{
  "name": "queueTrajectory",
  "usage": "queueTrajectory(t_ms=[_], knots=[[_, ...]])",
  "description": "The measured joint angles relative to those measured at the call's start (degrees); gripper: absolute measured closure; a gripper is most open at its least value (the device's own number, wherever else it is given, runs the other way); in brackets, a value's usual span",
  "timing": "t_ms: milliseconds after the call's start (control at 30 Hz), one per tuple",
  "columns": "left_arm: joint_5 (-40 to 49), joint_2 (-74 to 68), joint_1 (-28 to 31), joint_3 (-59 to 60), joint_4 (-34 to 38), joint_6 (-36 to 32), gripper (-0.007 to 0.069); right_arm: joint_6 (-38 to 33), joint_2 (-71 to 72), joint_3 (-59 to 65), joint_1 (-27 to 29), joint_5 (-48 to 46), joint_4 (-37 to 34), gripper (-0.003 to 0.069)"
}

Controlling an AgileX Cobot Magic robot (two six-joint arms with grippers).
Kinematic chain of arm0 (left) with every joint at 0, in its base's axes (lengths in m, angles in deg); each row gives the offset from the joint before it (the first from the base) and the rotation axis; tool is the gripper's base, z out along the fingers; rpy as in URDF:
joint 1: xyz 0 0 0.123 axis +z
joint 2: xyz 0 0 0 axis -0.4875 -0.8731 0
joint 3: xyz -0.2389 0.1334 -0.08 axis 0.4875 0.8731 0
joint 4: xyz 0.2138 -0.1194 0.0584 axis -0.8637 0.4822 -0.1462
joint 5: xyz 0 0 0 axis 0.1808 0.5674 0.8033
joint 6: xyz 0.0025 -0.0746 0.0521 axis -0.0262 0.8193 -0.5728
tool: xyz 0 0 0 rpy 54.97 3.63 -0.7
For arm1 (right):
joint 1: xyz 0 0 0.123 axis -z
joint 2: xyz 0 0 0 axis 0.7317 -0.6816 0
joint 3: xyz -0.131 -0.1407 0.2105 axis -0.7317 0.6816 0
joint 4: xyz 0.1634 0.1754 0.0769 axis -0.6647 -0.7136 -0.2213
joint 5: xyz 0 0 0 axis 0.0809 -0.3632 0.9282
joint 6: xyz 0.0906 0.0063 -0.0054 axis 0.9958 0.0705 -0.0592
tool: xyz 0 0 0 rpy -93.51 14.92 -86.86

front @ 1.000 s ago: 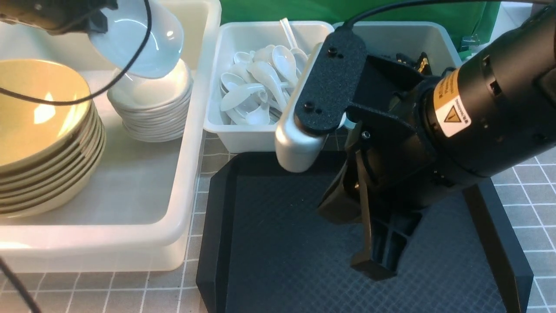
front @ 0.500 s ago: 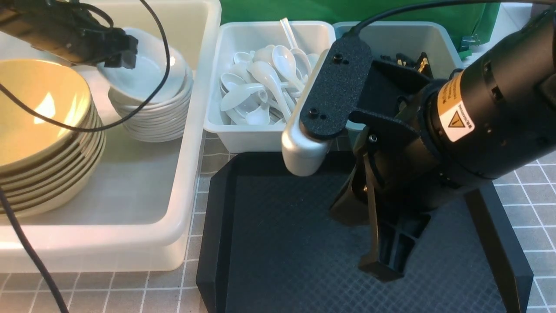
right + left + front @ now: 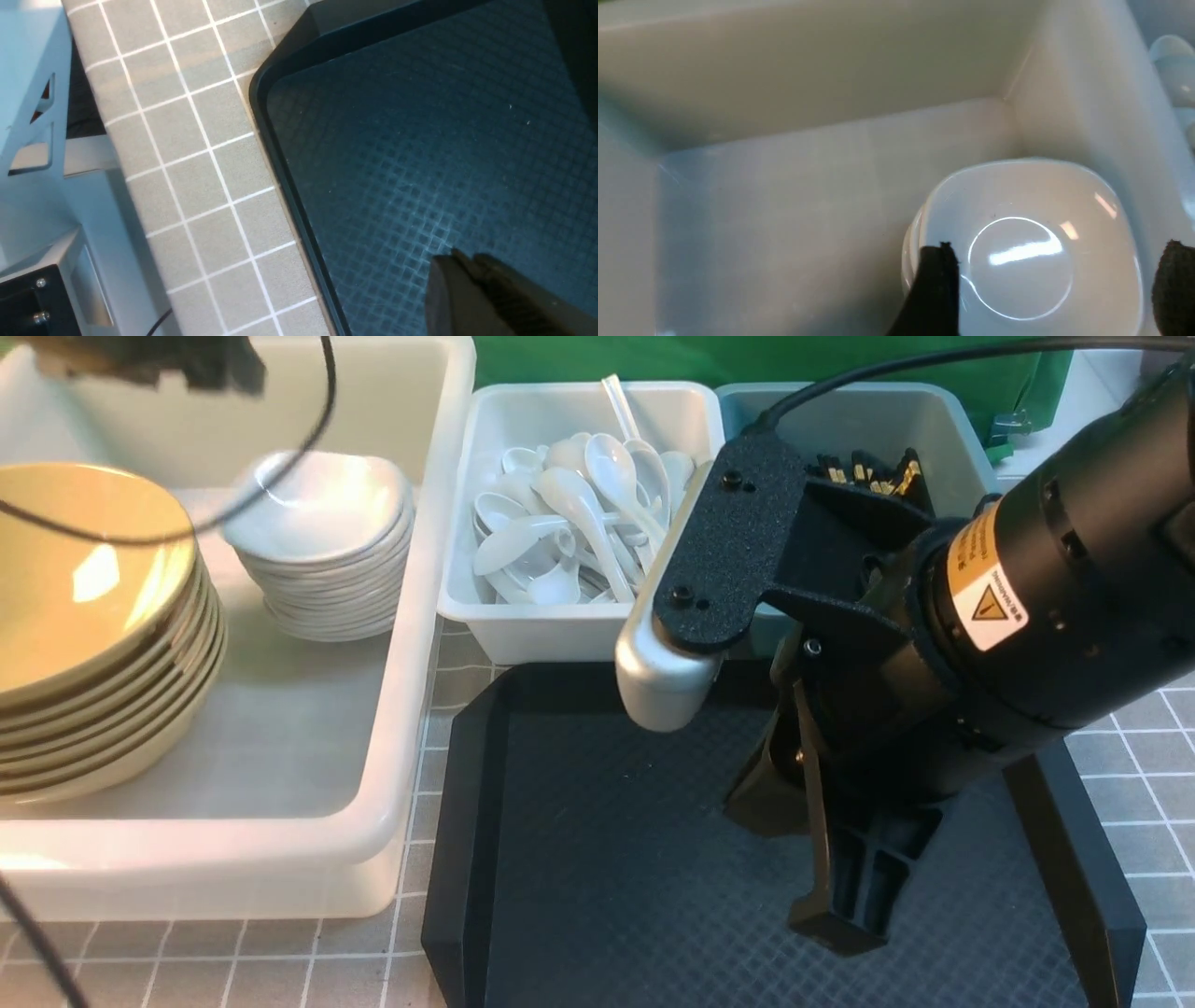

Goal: On grey table put chopsticks spoon bowls plates into blue grey white boxes.

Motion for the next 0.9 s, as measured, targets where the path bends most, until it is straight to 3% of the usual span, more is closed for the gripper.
queueTrajectory(t_ms=[100, 133, 167, 200, 267, 533, 700, 900], knots=[[2.9, 3.3, 0.0, -0.9, 0.0, 0.4, 0.0303, 1.5, 0.9, 0.0, 0.0, 0.0, 1.7, 0.0590], [4.6, 5.4, 0.0, -0.9, -0.1, 0.3, 0.0405, 3.1, 1.9, 0.0, 0.0, 0.0, 3.5, 0.0590], [4.9, 5.7, 0.0, -0.9, -0.2, 0.2, 0.0420, 3.5, 2.3, 0.0, 0.0, 0.0, 4.1, 0.0590], [7.2, 7.6, 0.0, -0.9, -0.2, -0.2, 0.0519, 5.0, 3.5, 0.0, 0.0, 0.0, 6.0, 0.0590], [11.2, 12.7, 0.0, -0.3, -0.2, -1.0, 0.0604, 7.7, 6.6, 0.0, 0.0, 0.0, 9.7, 0.0587], [11.8, 33.8, 0.0, 17.8, -0.7, -1.4, 0.0634, 10.4, 18.6, 4.9, 0.0, 5.5, 12.4, 0.0580], [5.1, 53.0, 0.0, 41.4, 0.6, -1.4, 0.0634, 12.1, 28.6, 15.3, 0.0, 15.5, 12.5, 0.0574], [-1.7, 71.0, 0.0, 59.7, 1.4, -0.8, 0.0634, 12.1, 36.7, 24.8, 0.0, 26.4, 11.7, 0.0568]])
